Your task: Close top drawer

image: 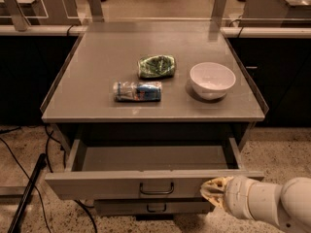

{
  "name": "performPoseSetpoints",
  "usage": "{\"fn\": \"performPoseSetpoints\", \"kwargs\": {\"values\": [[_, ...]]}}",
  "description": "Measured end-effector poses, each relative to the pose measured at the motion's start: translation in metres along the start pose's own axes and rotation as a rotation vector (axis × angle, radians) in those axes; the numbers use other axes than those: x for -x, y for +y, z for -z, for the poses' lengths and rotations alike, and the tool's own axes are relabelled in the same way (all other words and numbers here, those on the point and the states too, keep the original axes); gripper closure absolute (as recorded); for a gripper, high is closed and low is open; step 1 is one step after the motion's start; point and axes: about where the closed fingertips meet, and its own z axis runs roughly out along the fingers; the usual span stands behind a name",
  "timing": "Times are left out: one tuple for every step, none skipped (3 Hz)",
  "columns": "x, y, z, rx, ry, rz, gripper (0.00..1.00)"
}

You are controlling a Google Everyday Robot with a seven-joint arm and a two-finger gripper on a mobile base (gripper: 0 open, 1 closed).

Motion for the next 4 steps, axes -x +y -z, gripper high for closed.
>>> {"fn": "performPoseSetpoints", "kwargs": {"values": [[0.006, -0.014, -0.013, -0.003, -0.002, 0.011, 1.00], [0.012, -0.033, -0.033, 0.002, 0.016, 0.028, 1.00], [0.020, -0.047, -0.050, 0.011, 0.027, 0.046, 1.00], [0.025, -0.058, -0.064, 0.013, 0.055, 0.064, 1.00]]}}
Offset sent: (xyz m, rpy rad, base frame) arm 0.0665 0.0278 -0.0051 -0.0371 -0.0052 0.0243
